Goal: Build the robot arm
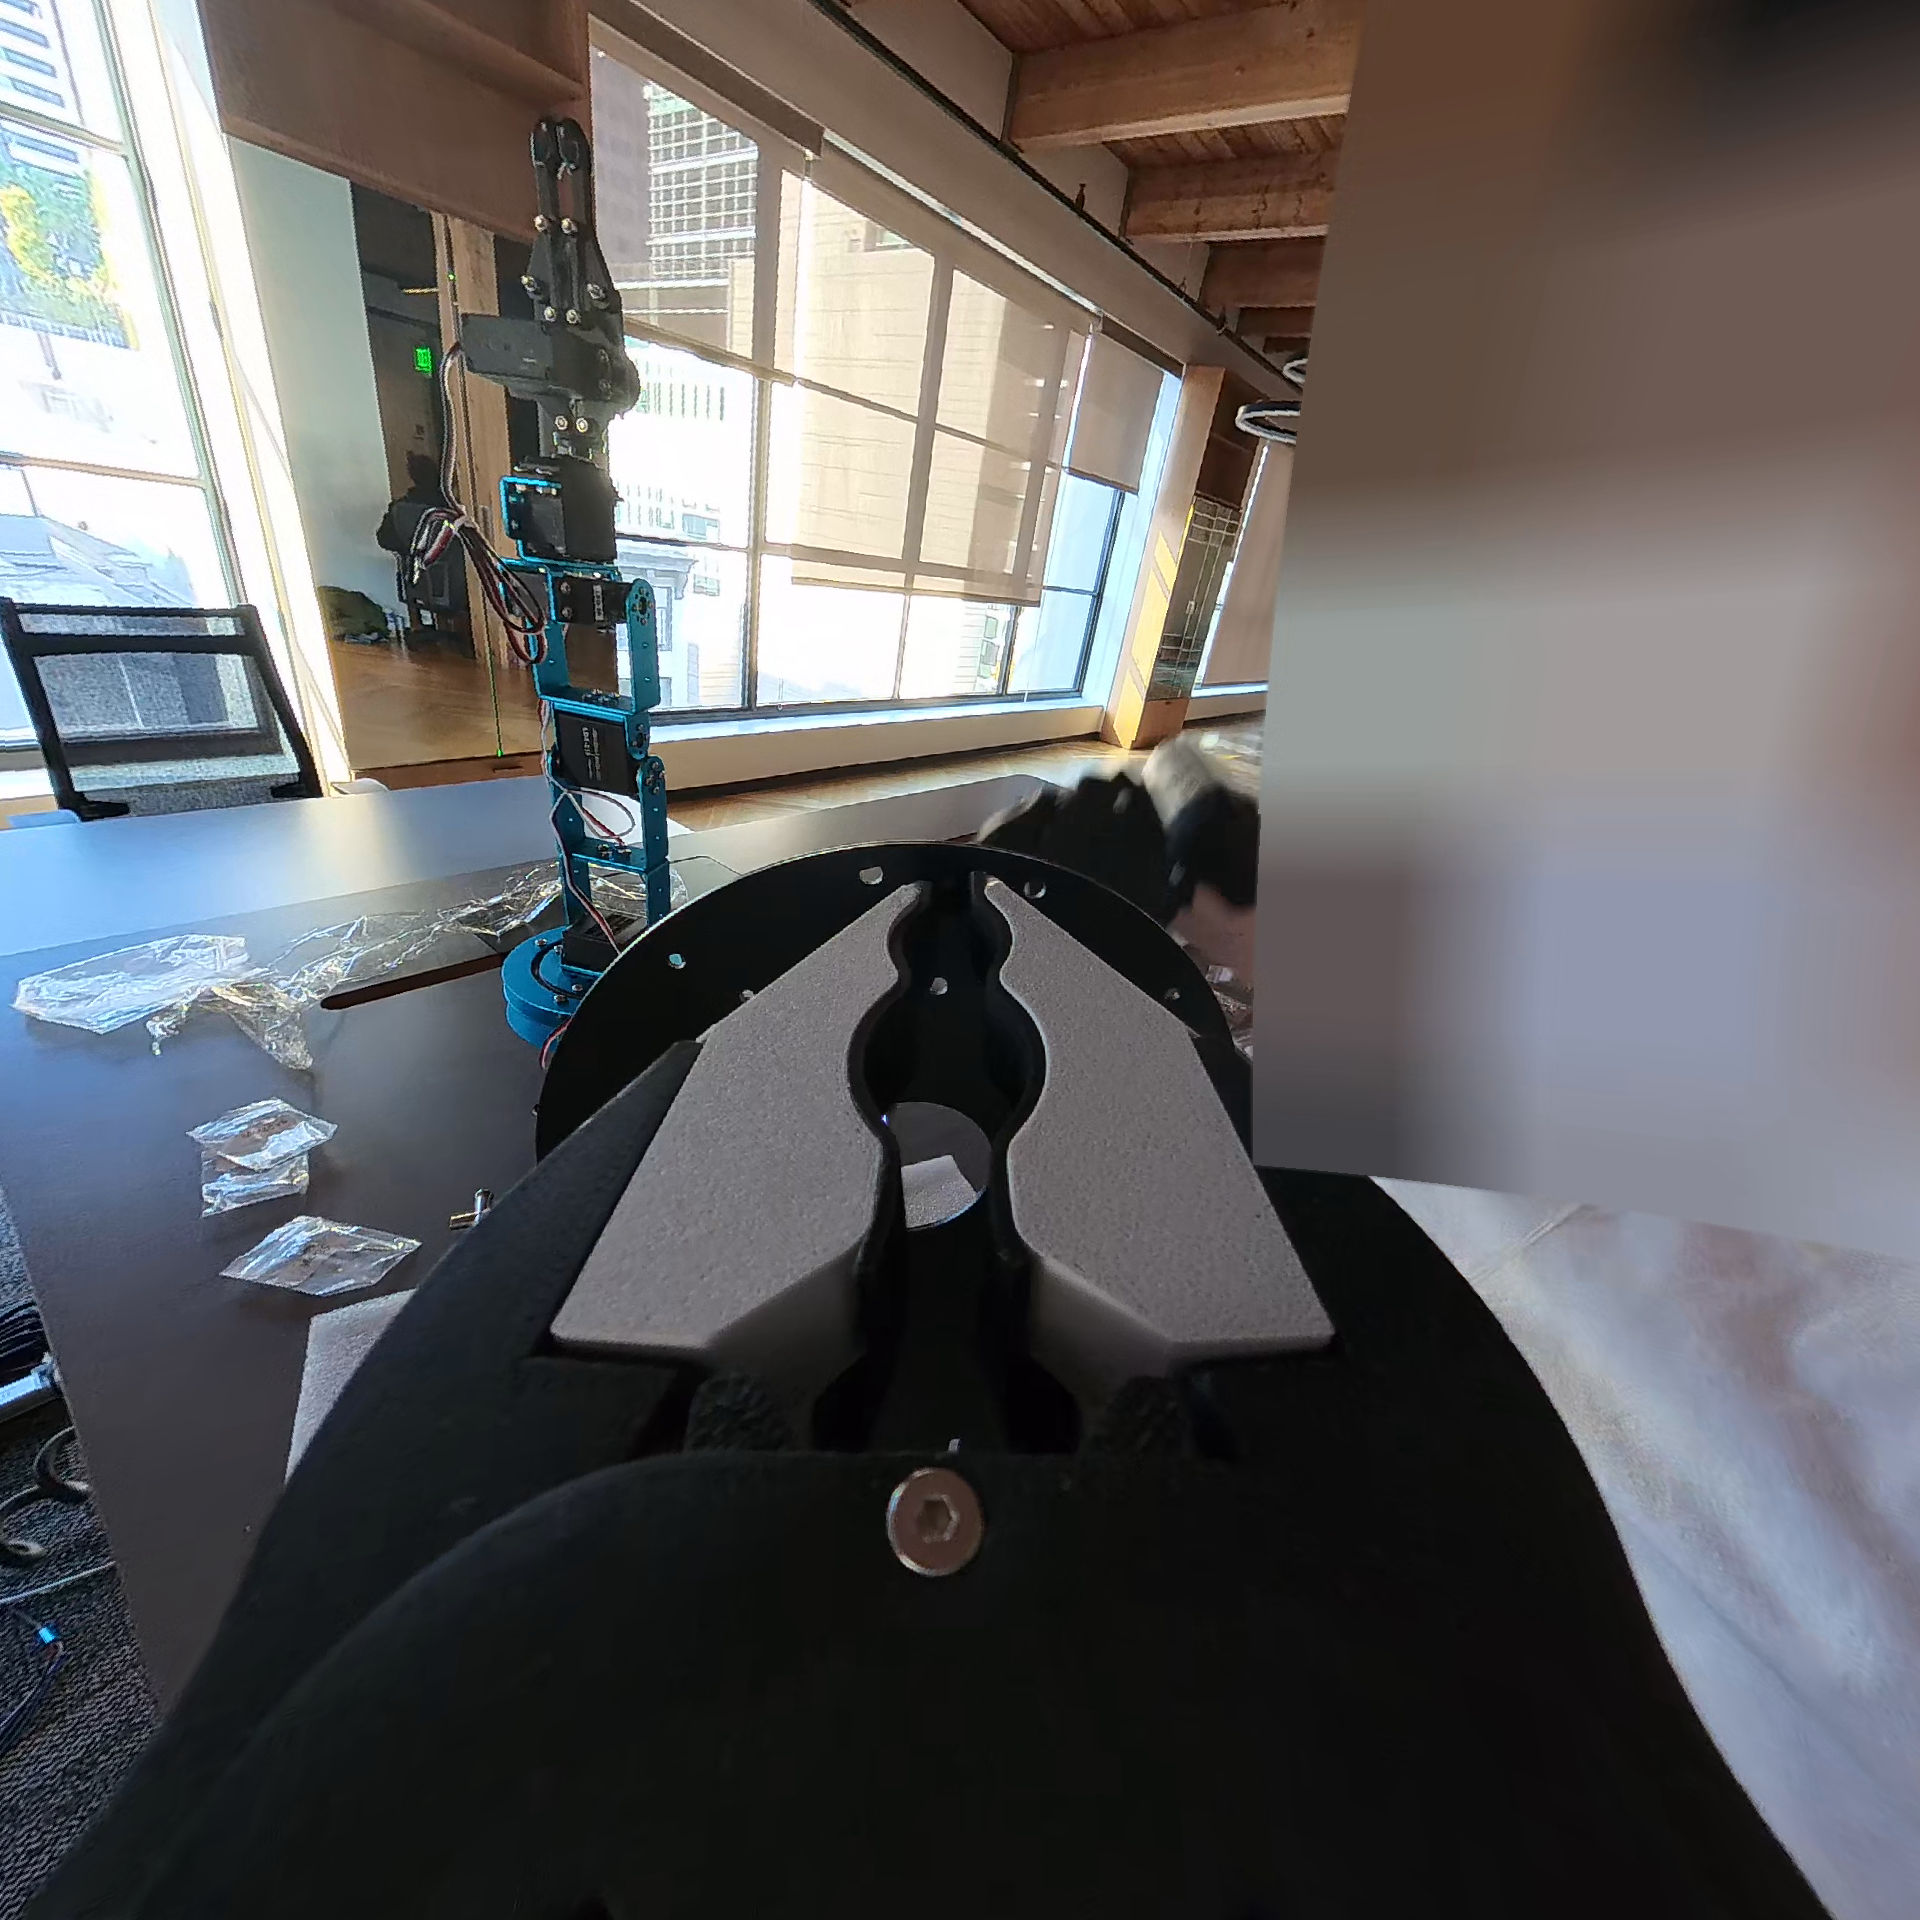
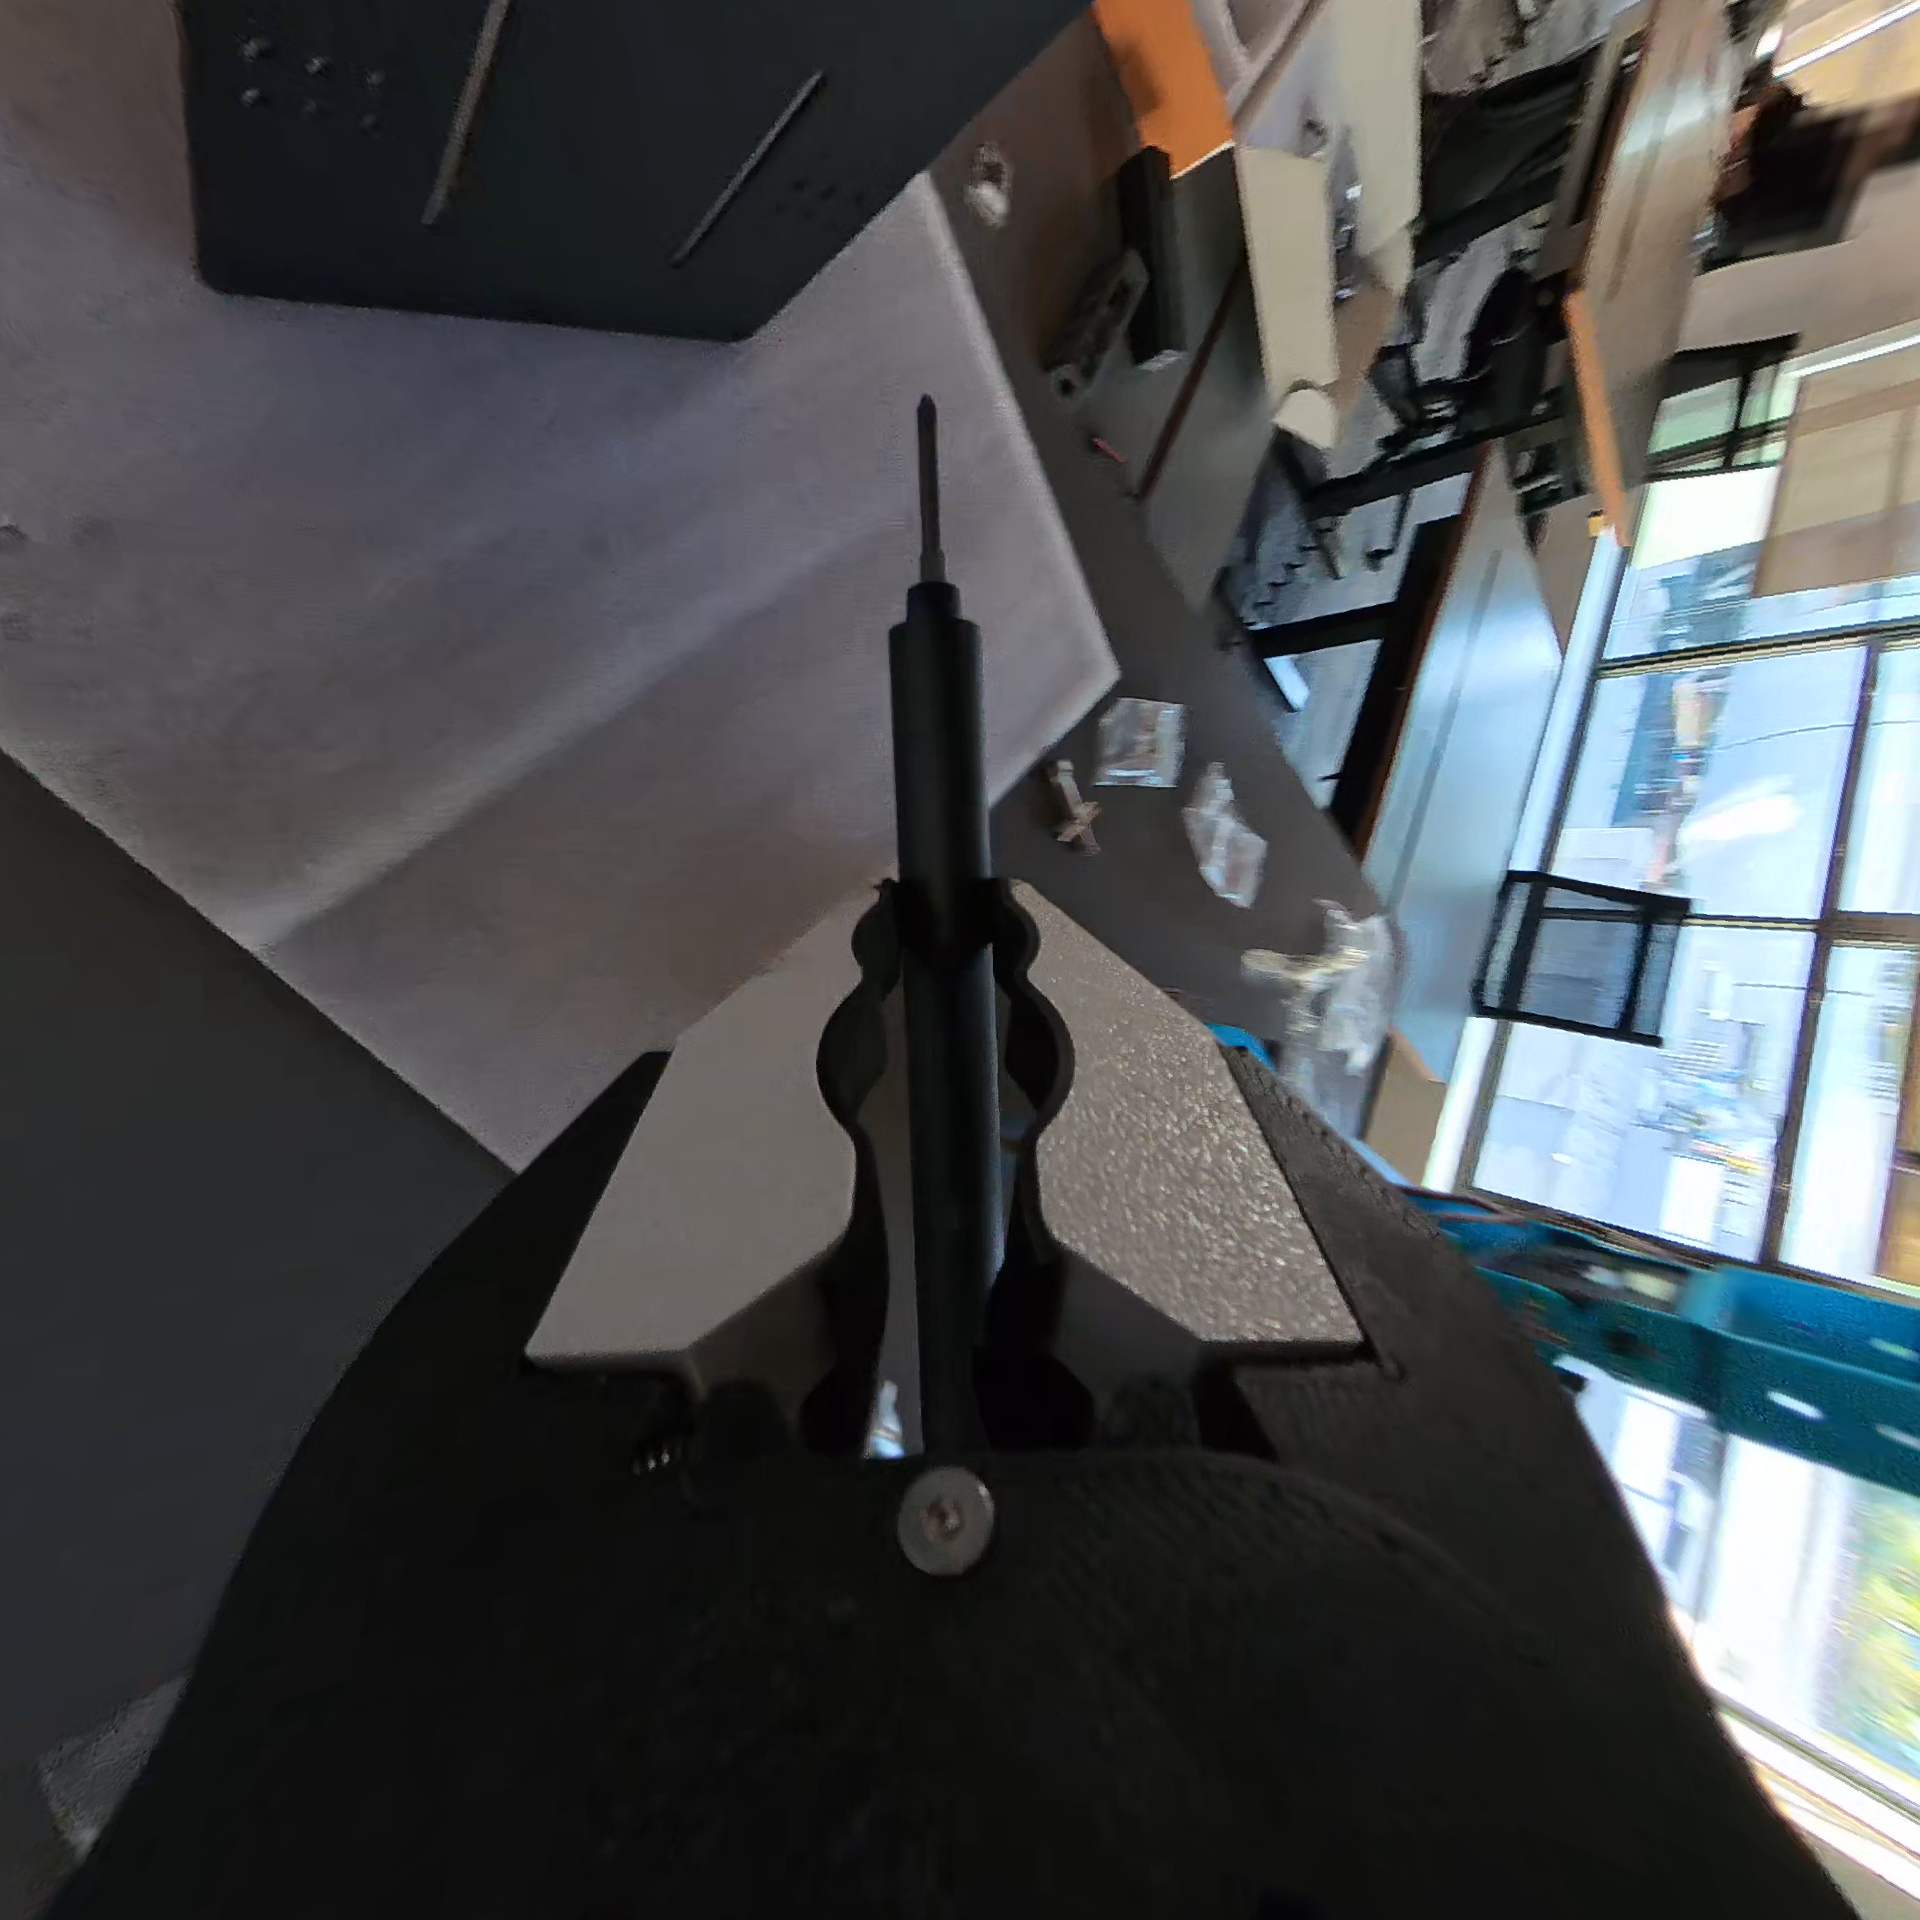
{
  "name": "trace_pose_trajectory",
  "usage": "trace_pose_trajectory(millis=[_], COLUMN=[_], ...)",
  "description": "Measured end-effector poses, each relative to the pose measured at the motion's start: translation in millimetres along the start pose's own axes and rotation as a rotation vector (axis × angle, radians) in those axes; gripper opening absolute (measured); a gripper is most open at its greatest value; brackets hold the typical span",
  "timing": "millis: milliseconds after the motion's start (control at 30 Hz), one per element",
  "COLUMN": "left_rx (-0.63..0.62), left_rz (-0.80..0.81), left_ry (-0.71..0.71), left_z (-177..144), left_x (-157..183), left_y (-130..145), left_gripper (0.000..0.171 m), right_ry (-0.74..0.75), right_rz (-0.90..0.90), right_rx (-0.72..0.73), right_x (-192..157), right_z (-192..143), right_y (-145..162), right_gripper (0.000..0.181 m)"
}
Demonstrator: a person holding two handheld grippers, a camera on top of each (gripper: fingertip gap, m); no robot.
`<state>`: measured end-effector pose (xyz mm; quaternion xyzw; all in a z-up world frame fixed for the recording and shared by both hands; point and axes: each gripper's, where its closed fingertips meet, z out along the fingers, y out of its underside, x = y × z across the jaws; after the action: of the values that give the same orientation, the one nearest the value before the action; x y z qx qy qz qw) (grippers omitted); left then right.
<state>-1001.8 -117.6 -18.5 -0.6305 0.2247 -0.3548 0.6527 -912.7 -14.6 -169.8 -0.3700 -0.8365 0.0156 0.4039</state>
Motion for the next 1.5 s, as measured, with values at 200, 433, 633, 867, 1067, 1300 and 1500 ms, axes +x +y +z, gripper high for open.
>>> trace_pose_trajectory(millis=[200, 433, 633, 867, 1067, 1300, 1500], left_rx=[-0.009, -0.001, -0.022, -0.014, -0.02, -0.019, -0.021], left_rz=[0.004, 0.004, 0.018, 0.013, 0.02, 0.017, 0.021], left_ry=[-0.006, -0.02, -0.027, -0.026, -0.029, -0.025, -0.027], left_z=[-1, -4, -4, -5, -4, -4, -4], left_x=[0, 1, 1, 0, 1, 0, 0], left_y=[0, 0, 0, 0, 0, 0, 0], left_gripper=[0.003, 0.003, 0.003, 0.003, 0.003, 0.003, 0.003], right_ry=[0.139, 0.193, 0.191, 0.179, 0.18, 0.183, 0.187], right_rz=[-0.066, -0.108, -0.125, -0.151, -0.164, -0.176, -0.184], right_rx=[0.044, 0.142, 0.207, 0.212, 0.209, 0.204, 0.2], right_x=[56, 79, 82, 82, 85, 85, 86], right_z=[-51, -78, -86, -79, -77, -76, -75], right_y=[-32, -75, -95, -103, -105, -106, -109], right_gripper=[0.015, 0.015, 0.015, 0.015, 0.014, 0.015, 0.015])
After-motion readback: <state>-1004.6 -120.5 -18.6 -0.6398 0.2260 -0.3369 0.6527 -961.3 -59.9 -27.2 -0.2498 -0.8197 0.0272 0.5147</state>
